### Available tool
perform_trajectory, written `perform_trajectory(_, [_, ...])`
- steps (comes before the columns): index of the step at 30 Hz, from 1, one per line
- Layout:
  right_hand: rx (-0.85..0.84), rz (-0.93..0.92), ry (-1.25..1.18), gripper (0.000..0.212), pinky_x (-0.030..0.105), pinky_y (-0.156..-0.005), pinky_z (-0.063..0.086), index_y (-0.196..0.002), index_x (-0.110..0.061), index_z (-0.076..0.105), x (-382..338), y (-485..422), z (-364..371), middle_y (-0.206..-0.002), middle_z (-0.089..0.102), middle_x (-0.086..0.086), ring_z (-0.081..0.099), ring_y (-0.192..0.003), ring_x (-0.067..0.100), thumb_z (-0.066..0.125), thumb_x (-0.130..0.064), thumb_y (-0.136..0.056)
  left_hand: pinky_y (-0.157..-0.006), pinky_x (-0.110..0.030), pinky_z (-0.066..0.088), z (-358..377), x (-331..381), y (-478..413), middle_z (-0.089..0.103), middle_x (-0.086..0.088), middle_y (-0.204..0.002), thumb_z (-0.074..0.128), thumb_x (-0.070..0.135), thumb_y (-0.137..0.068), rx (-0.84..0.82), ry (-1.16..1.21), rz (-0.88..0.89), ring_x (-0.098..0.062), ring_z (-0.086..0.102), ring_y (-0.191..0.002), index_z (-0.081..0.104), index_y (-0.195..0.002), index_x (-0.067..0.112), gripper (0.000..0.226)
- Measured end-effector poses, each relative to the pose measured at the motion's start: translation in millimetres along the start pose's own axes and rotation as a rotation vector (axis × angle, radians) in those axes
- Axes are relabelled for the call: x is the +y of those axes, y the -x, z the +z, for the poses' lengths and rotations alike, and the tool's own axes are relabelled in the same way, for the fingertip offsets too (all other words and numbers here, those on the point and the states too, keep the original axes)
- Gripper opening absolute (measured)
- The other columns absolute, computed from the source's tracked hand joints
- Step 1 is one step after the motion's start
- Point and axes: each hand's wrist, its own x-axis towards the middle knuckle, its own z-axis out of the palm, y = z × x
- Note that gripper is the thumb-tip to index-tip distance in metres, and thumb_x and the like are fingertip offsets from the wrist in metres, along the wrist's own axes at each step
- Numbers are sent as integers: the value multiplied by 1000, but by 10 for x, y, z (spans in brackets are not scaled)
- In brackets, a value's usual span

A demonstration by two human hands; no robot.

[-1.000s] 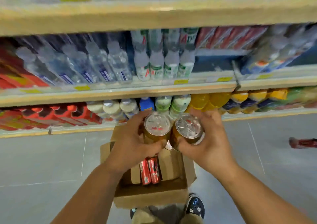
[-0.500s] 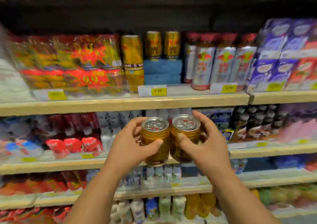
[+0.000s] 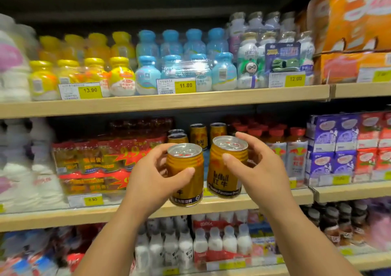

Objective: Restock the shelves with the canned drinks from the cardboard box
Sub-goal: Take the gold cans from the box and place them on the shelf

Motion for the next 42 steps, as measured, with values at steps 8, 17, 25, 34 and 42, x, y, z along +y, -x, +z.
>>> perform_trajectory(8, [-64, 14, 29, 57, 19, -76, 49, -125, -24, 51, 457, -751, 184, -108, 58, -13, 56, -94, 0, 75, -28, -74, -78, -11, 48, 183, -160, -208, 68, 12, -103, 78, 18, -70, 139, -8, -100, 0, 63, -97, 57, -111, 29, 48])
perform_trajectory(17, [-314, 193, 230, 42, 28, -75, 48, -110, -14, 60, 1080, -1247, 787, -96, 63, 2, 60, -95, 18, 75, -27, -73, -61, 3, 42, 187, -302, -332, 65, 14, -99, 76, 10, -73, 196, -7, -177, 25, 57, -77, 56, -115, 19, 48])
perform_trajectory(25, [-337, 308, 325, 45, 23, -62, 48, -105, -13, 59, 1300, -1164, 868, -96, 64, 0, 59, -86, 14, 77, -36, -70, -88, -22, 53, 16, -427, -425, 69, 7, -106, 78, 18, -71, 131, -49, -193, -5, 65, -100, 55, -105, 35, 45])
perform_trajectory(34, [-429, 255, 488, 68, 27, -82, 45, -133, -15, 37, 1108, -1089, 787, -133, 44, 7, 48, -118, 21, 69, -38, -78, -91, -31, 53, 43, -469, -447, 70, 6, -105, 81, 23, -68, 102, -8, -195, -6, 66, -97, 55, -113, 27, 52])
perform_trajectory(42, [-631, -90, 191, 94, 12, -93, 39, -141, -47, 14, 464, -633, 496, -133, 36, -23, 39, -121, -8, 76, -36, -71, -83, -25, 54, 161, -430, -481, 72, 7, -99, 79, 14, -69, 50, 22, -152, -4, 68, -91, 57, -100, 34, 43])
